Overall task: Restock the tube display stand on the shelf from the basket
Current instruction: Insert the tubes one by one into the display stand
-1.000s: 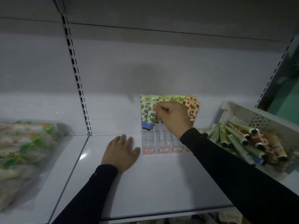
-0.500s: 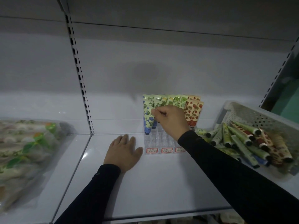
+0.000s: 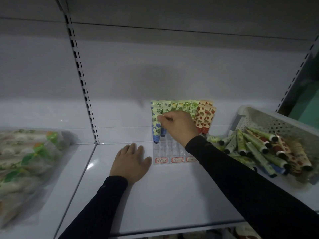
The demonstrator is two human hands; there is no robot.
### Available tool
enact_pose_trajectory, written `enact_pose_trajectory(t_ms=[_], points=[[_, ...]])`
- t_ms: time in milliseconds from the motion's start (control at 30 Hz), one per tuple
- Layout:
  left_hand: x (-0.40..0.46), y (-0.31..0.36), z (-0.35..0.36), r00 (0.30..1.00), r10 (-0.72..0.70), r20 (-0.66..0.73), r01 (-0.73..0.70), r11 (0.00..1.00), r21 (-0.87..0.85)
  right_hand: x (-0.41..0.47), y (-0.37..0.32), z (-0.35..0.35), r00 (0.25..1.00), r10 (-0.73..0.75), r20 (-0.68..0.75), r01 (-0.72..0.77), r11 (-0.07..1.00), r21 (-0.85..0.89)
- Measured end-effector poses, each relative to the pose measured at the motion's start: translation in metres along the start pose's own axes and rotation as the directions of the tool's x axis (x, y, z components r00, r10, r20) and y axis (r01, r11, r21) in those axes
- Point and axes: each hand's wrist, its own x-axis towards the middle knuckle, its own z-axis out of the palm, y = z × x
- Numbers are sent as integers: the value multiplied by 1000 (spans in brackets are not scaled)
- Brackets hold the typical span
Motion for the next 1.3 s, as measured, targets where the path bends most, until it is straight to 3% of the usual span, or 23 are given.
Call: enact_pose_trajectory(t_ms=[1067, 1300], points=[[-4, 3, -9, 999, -38, 25, 39, 998, -49, -4, 3, 1, 996, 73, -43, -74, 997, -18], [-9, 11, -23, 994, -103, 39, 108, 980, -167, -35, 6, -40, 993, 106, -43, -107, 994, -26]])
